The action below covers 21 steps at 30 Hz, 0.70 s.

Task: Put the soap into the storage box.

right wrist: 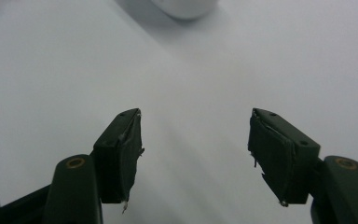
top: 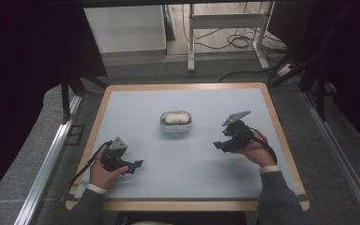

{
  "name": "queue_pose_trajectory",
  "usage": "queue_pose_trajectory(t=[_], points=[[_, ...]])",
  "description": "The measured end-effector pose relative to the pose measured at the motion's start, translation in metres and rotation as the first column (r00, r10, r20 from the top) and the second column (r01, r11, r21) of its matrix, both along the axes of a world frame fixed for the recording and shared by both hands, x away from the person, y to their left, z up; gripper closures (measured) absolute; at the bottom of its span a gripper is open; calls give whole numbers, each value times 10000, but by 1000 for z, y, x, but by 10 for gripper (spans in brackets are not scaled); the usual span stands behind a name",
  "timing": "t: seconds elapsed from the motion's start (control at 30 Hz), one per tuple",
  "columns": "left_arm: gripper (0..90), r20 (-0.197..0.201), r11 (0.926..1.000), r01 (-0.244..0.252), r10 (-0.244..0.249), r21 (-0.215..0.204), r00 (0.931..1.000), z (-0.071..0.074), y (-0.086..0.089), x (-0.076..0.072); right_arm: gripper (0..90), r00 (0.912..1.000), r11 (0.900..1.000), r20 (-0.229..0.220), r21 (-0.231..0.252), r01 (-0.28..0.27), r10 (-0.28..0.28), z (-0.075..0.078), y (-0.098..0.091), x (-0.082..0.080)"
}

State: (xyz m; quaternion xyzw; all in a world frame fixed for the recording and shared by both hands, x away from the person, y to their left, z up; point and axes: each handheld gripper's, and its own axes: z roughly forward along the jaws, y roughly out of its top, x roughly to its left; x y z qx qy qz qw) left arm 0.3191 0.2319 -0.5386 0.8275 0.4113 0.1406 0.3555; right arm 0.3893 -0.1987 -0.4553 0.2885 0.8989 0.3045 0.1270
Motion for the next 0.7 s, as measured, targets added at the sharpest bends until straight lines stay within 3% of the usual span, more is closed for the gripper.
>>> queue_pose_trajectory(t=[0.37,0.47,0.57,0.7], points=[[74,26,10000,-32,31,57,10000,0,0,0,329,9958,9930,251,807,862,-885,-28,-38,-26],[74,52,9999,-4,3,122,10000,-1,0,1,327,9935,9926,182,488,1114,-1124,-30,-40,-26],[73,68,9998,-16,14,173,10000,-1,0,1,328,9933,9910,137,708,1133,-1145,-32,-44,-25],[73,107,9998,-10,8,182,9999,0,1,0,327,9920,9903,229,658,1220,-1238,-35,-46,-27]])
